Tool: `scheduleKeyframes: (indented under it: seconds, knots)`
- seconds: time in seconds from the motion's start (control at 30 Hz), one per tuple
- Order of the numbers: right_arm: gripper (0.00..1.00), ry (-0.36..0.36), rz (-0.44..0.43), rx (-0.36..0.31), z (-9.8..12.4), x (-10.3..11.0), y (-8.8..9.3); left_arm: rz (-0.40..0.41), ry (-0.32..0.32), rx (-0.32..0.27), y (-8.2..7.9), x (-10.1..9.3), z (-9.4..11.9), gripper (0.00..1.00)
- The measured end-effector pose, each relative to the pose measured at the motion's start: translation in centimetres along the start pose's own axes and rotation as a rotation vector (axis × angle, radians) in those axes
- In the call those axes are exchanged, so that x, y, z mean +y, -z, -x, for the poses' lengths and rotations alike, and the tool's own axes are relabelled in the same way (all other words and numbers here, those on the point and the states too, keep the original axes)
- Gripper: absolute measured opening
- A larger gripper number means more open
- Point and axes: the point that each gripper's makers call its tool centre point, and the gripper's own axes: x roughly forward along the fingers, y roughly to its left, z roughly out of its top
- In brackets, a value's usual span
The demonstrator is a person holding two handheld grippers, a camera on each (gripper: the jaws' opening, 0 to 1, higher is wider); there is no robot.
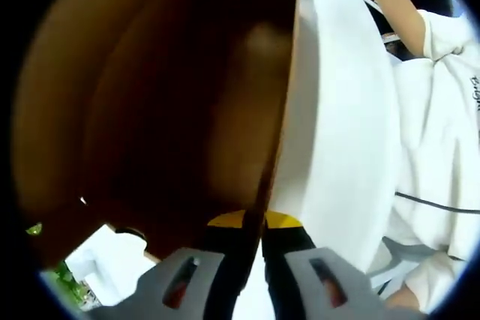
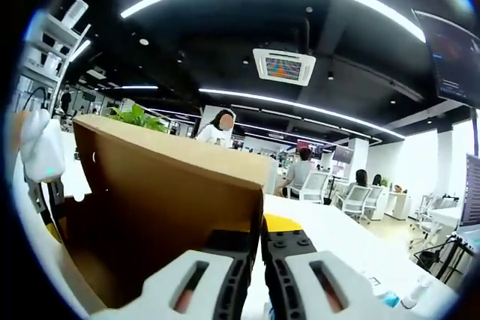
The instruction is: Operate the shoe box by opening the lid, removing the specified soft item, and placing it in the target area until the item is outside and the box remains undamaged.
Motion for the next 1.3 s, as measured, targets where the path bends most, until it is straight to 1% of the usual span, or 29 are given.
scheduleKeyframes:
  seconds: [0.03,0.13,0.2,0.3,0.4,0.43,0.47,0.53,0.6,0.67,0.77,0.8,0.87,0.93,1.0,1.03,1.07,1.13,1.2,1.23,1.27,1.3]
  knots:
    - [0.01,-0.007,-0.012,0.002,0.1,0.1,0.0,0.005,-0.001,0.0,0.0,0.0,0.0,0.06]
    - [0.0,-0.007,-0.002,0.006,0.5,0.4,0.3,0.007,-0.006,-0.001,0.0,0.1,0.0,0.07]
    - [0.0,-0.004,0.01,0.015,0.6,0.6,0.7,-0.01,-0.022,-0.003,-0.1,0.2,0.0,0.09]
    - [0.01,0.006,0.028,0.015,0.7,0.5,0.8,-0.029,-0.027,-0.006,0.0,0.2,0.1,0.09]
    - [0.01,0.013,0.036,0.008,0.6,0.5,0.7,-0.069,-0.028,-0.028,0.1,0.3,0.2,0.09]
    - [0.01,0.007,0.03,0.003,0.5,0.6,0.8,-0.102,-0.034,-0.048,0.2,0.4,0.2,0.09]
    - [0.0,0.006,0.028,0.0,0.5,0.6,0.8,-0.108,-0.035,-0.053,0.2,0.3,0.2,0.09]
    - [0.0,0.006,0.022,-0.007,0.5,0.8,0.8,-0.137,-0.03,-0.088,0.1,0.1,0.4,0.09]
    - [0.01,0.016,0.04,-0.006,0.3,1.0,0.7,-0.13,-0.034,-0.095,0.1,0.3,0.5,0.09]
    - [0.01,0.02,0.05,-0.004,0.3,1.1,0.8,-0.123,-0.044,-0.115,0.0,0.5,0.5,0.1]
    - [0.01,0.016,0.051,-0.006,0.3,1.3,0.7,-0.11,-0.034,-0.19,-0.3,0.5,0.8,0.1]
    - [0.01,0.018,0.054,-0.008,0.3,1.4,0.7,-0.109,-0.044,-0.227,-0.4,0.7,0.9,0.1]
    - [0.01,0.018,0.054,-0.008,0.3,1.4,0.7,-0.108,-0.046,-0.237,-0.4,0.7,0.9,0.11]
    - [0.01,0.02,0.06,-0.011,0.2,1.6,0.7,-0.09,-0.064,-0.32,-0.9,0.9,1.8,0.12]
    - [0.01,0.027,0.069,-0.014,0.2,1.5,0.7,-0.06,-0.083,-0.369,-1.0,1.1,2.7,0.13]
    - [0.01,0.025,0.063,-0.013,0.2,1.5,0.7,-0.048,-0.101,-0.411,-1.1,1.4,3.4,0.14]
    - [0.01,0.026,0.062,-0.014,0.2,1.5,0.7,-0.034,-0.099,-0.445,-1.2,1.4,3.8,0.14]
    - [0.01,0.03,0.058,-0.014,0.2,1.4,0.7,-0.026,-0.113,-0.489,-1.1,1.6,4.4,0.16]
    - [0.01,0.033,0.054,-0.016,0.3,1.4,0.7,-0.004,-0.116,-0.554,-1.3,1.6,4.7,0.17]
    - [0.01,0.034,0.054,-0.016,0.3,1.4,0.7,0.002,-0.115,-0.567,-1.3,1.6,4.8,0.18]
    - [0.01,0.036,0.065,-0.013,0.3,1.4,0.7,0.009,-0.102,-0.639,-1.7,1.6,5.0,0.18]
    - [0.01,0.034,0.059,-0.012,0.3,1.4,0.6,0.056,-0.047,-0.757,-2.3,1.3,5.7,0.19]
